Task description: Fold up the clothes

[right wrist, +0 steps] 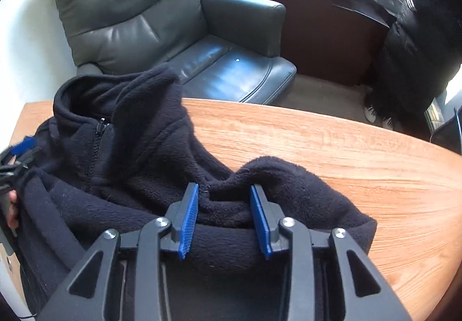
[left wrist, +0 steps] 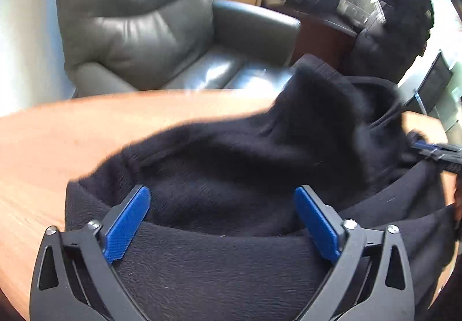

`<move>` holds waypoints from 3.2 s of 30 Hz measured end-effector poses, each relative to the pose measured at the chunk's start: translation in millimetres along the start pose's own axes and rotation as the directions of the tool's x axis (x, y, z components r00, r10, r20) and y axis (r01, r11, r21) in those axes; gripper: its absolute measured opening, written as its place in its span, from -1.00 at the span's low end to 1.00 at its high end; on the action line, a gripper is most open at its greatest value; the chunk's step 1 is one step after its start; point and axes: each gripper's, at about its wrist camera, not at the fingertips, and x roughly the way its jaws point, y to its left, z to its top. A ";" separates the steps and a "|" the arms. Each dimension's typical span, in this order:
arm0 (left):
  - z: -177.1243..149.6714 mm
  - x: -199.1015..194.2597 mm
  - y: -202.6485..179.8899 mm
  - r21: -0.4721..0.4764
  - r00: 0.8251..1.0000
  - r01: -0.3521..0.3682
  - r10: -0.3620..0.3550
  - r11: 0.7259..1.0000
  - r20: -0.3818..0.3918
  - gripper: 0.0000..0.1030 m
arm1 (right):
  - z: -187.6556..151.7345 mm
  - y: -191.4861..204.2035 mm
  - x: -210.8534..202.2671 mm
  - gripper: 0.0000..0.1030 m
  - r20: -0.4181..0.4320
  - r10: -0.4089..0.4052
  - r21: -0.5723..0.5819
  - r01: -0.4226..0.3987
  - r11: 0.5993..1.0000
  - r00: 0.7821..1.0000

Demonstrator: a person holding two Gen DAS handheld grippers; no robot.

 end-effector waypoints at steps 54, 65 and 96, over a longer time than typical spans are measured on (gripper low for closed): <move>-506.9 -368.6 57.5 -0.176 0.991 -0.091 0.071 0.980 -0.114 0.95 | -470.6 101.5 -250.9 0.50 0.188 0.083 -0.060 -0.073 0.996 0.979; -481.2 -373.3 69.0 -0.101 0.998 -0.016 0.011 0.995 -0.056 0.99 | -518.1 93.9 -285.3 0.50 0.178 0.058 -0.047 -0.051 0.998 0.982; -421.0 -259.4 89.2 -0.208 0.944 0.251 -0.286 0.946 -0.163 -0.79 | -515.1 63.1 -195.1 -0.81 0.052 0.115 0.032 -0.117 0.993 0.992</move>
